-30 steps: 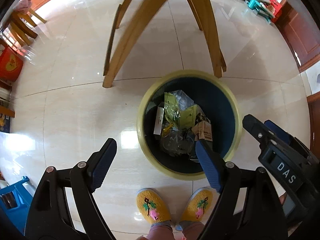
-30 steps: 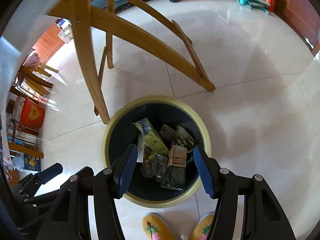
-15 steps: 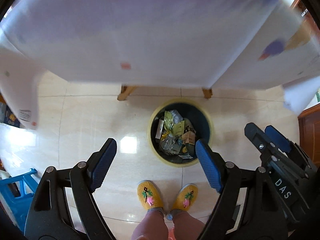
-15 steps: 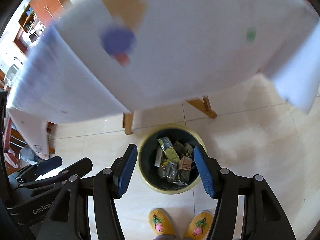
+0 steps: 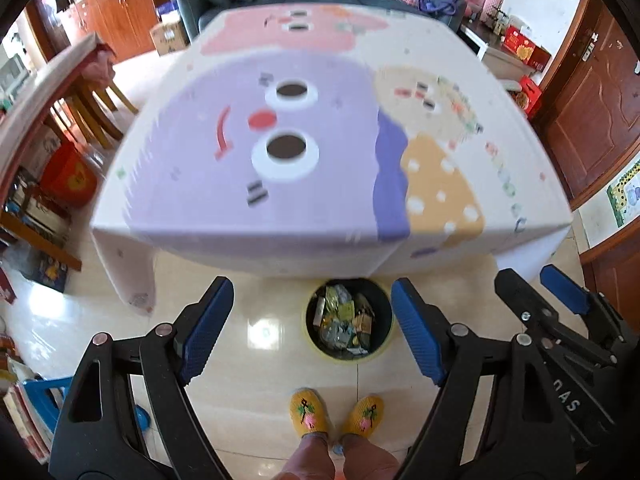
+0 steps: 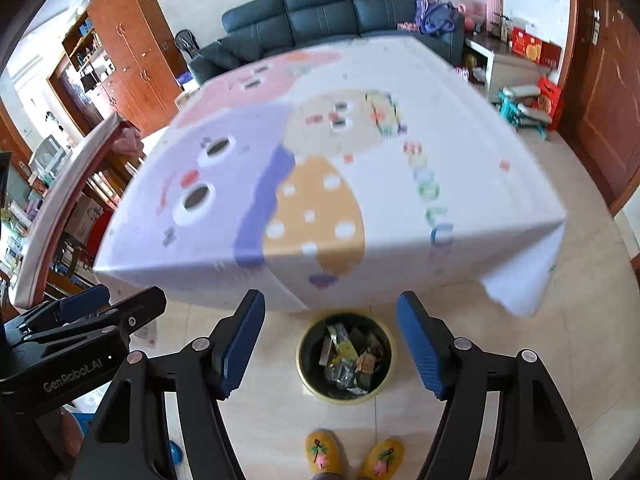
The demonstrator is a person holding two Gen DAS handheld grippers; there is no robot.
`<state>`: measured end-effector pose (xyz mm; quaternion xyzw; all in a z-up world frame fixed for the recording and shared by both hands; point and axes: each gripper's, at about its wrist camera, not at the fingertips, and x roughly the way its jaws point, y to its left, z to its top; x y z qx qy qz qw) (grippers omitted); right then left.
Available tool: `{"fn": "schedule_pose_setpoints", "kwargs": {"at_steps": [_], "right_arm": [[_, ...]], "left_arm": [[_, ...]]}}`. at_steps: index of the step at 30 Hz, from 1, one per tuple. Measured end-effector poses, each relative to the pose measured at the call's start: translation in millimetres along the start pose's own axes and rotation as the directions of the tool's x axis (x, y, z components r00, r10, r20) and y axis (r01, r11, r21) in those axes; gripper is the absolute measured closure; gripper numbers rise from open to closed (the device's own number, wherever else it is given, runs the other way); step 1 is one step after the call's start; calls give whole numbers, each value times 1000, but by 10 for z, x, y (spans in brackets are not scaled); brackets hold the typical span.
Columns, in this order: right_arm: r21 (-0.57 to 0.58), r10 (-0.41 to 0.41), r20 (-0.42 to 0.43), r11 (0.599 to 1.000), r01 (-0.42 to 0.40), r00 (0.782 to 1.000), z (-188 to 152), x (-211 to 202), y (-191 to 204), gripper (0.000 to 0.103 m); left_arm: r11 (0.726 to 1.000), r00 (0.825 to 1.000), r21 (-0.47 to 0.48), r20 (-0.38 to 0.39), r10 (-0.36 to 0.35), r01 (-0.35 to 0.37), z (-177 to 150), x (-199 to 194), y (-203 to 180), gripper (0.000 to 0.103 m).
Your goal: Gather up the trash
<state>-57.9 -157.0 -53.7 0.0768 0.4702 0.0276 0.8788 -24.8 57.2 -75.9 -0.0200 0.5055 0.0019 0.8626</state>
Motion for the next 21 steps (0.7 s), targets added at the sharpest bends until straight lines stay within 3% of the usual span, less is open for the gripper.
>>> {"fn": "schedule_pose_setpoints", "kwargs": {"at_steps": [9, 21], "right_arm": [[8, 7, 36, 1000, -8, 999, 470, -645, 111, 32], [-44, -7, 64, 999, 10, 998, 758, -1064, 270, 30]], "left_arm": [[1000, 999, 17, 47, 17, -18, 269, -556, -23, 24], [1000, 995, 21, 102, 9, -11, 447, -968, -73, 24]]}}
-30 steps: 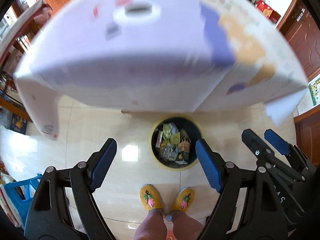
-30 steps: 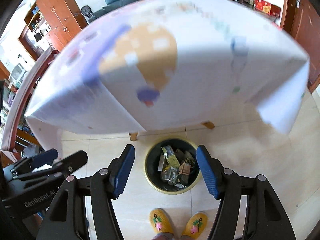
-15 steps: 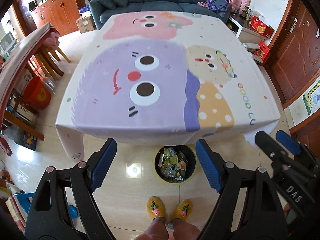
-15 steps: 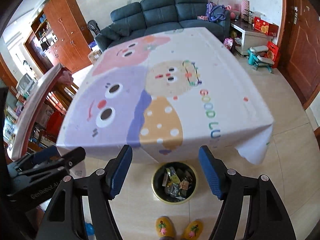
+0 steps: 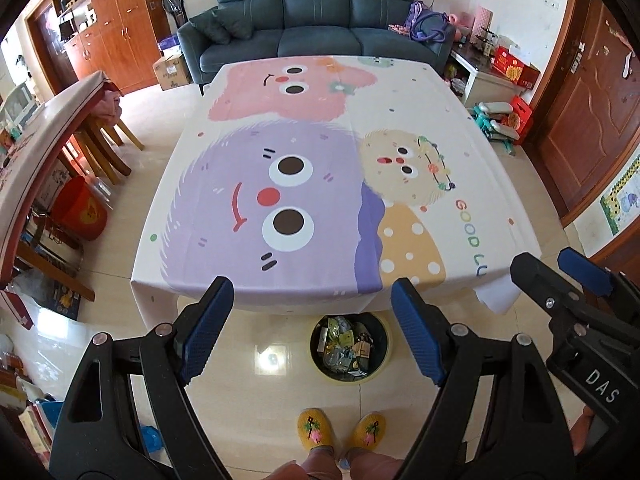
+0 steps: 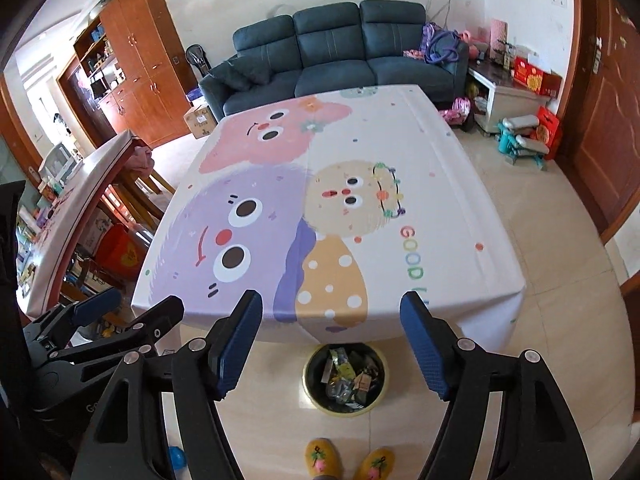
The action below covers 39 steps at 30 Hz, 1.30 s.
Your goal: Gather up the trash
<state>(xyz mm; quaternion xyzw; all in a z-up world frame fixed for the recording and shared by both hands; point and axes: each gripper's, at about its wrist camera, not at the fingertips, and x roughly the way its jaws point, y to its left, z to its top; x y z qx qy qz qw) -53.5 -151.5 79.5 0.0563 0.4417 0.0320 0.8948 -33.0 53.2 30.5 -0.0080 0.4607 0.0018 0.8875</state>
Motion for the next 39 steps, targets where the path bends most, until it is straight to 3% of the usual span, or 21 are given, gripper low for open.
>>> {"fn": "schedule_pose_setpoints", "kwargs": {"at_steps": [11, 39], "right_arm": [[-14, -2, 24, 1000, 2, 1000, 138, -83, 138, 26], [-9, -36, 27, 999, 36, 999, 164, -108, 101, 25]], "left_arm": [[1000, 1000, -18, 26, -6, 7, 177, -86, 26, 24], [1000, 1000, -10, 15, -26, 27, 186, -65, 5, 24]]}}
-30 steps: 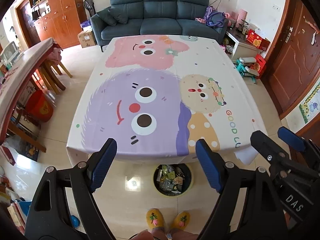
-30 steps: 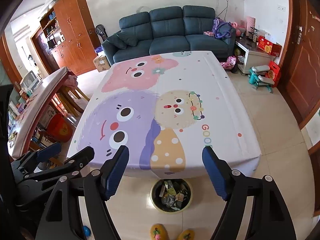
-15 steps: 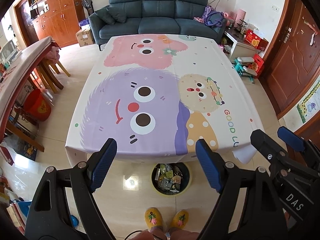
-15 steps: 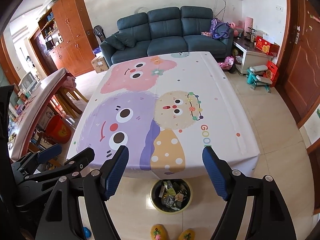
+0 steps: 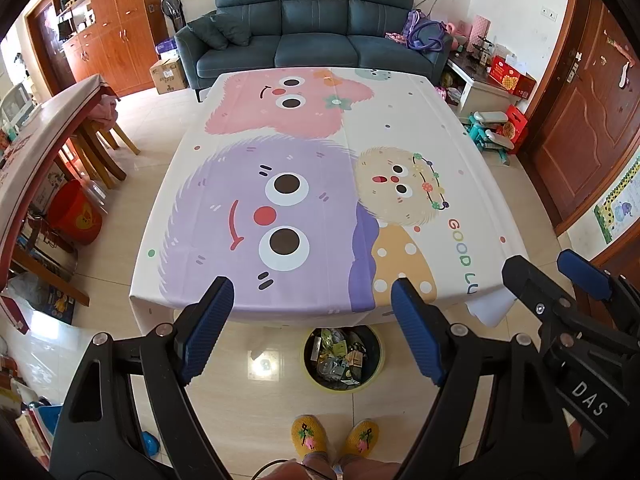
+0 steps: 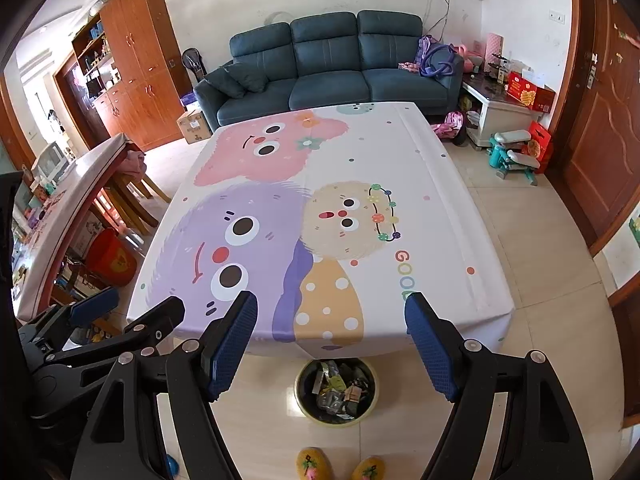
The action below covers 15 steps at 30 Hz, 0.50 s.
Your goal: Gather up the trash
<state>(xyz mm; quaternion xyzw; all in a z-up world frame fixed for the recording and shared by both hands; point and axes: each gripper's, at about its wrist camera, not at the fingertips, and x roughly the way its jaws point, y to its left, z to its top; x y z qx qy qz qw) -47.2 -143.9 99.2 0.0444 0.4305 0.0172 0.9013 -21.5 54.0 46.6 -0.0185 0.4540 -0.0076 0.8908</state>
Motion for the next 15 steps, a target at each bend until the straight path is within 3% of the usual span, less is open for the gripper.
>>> {"fn": "schedule_pose_setpoints", "kwargs": {"at_steps": [15], "right_arm": [[2, 0, -6, 1000, 0, 1000, 28, 28, -33, 25]], "left_arm": [[1000, 1000, 6, -10, -9, 9, 76, 95, 13, 24]]}}
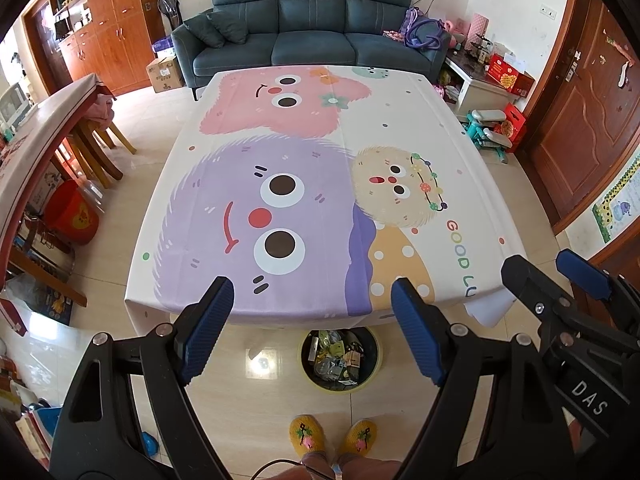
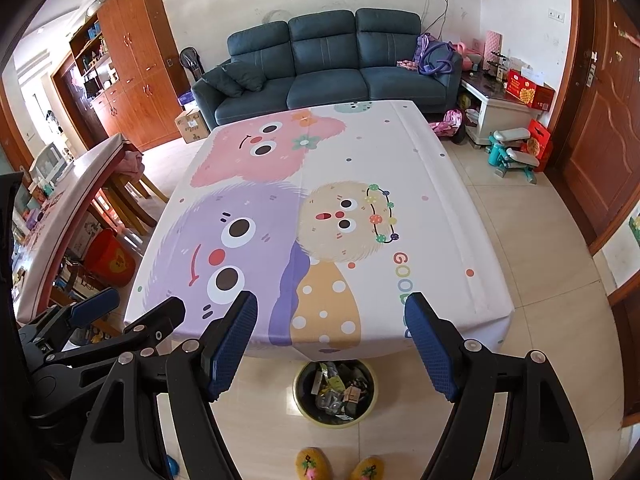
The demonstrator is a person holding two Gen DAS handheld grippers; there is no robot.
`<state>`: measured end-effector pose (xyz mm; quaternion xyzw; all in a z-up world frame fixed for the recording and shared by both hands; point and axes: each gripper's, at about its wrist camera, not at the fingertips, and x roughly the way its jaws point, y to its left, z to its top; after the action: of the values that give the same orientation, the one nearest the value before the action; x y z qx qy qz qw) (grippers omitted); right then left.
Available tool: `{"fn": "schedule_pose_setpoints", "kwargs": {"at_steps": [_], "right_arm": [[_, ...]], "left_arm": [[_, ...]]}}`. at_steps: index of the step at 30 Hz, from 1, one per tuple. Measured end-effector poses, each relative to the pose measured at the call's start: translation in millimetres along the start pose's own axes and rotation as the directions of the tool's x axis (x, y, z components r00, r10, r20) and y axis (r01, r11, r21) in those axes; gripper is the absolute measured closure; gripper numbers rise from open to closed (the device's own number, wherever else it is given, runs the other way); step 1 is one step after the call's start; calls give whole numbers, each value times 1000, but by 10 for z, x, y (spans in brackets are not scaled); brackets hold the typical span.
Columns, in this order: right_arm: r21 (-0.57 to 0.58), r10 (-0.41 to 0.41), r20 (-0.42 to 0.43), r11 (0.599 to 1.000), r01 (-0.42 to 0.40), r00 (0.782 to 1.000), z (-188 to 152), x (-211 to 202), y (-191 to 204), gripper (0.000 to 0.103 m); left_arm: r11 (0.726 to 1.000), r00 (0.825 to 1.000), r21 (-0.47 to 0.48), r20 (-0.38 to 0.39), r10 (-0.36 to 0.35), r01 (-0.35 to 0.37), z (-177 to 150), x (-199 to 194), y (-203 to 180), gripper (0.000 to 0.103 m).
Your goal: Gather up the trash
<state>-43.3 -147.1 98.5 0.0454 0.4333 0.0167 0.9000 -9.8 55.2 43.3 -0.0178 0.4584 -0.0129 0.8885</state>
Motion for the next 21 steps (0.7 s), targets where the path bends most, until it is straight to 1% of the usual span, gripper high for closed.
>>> {"fn": "schedule_pose_setpoints", "kwargs": {"at_steps": [12, 21], "right_arm": [[2, -1, -2, 1000, 1, 1000, 3, 4, 7, 25], [0, 0, -3, 1000, 0, 1000, 12, 10, -11, 25]], "left_arm": [[1000, 1000, 2, -5, 0, 0, 23, 35, 21, 24], [1000, 1000, 8, -11, -5, 5, -39, 52, 14, 24]]}}
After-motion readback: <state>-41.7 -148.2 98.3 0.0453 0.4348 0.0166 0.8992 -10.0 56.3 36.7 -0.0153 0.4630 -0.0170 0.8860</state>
